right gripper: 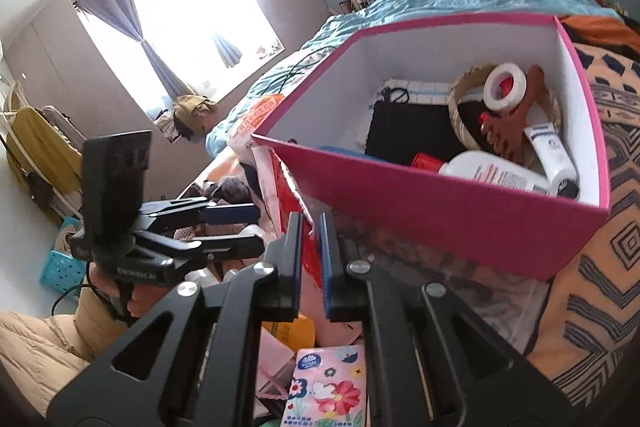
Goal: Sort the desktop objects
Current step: 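Carry the red bag with both grippers over the pink box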
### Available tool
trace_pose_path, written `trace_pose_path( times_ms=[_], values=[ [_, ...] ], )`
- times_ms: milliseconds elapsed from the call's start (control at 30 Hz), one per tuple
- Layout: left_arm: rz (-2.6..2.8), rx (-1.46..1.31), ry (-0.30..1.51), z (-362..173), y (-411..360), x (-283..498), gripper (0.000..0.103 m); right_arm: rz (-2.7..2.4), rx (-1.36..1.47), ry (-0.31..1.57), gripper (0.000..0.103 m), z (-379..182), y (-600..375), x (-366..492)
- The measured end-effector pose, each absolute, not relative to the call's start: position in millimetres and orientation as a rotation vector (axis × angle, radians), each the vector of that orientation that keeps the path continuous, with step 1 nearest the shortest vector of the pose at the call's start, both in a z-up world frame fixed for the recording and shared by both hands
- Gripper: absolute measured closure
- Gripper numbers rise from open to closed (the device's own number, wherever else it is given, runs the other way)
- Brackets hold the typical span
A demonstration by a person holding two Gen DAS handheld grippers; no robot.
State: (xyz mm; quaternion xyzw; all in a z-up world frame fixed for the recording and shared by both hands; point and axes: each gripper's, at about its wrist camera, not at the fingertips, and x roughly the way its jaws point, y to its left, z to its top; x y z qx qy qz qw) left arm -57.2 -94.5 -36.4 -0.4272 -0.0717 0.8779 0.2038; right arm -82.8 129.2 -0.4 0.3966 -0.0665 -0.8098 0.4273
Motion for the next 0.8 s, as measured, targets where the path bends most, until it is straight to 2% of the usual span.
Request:
trace_pose_path(
  times_ms=[200, 467, 600, 800],
  values=[
    [2.487, -1.247, -0.228, -46, -105, -74, 0.041, -2.016, 1.078, -0.123, 0.084, -16, 115, -88],
    [2.481, -1.245, -0.275, -49, -126, -79, 0.041, -2.051, 1.096, -0.026, 0.082, -26, 89, -94],
    [2.504, -1.244, -0.284, -49, -136, -79, 0.041, -2.074, 1.054, 0.055, 0.086, -25, 82, -90],
    [2.536, -1.235, -0.328, -48, -154, -84, 0.038, -2.054, 1.035, 0.021, 0.089, -22, 93, -88]
  ],
)
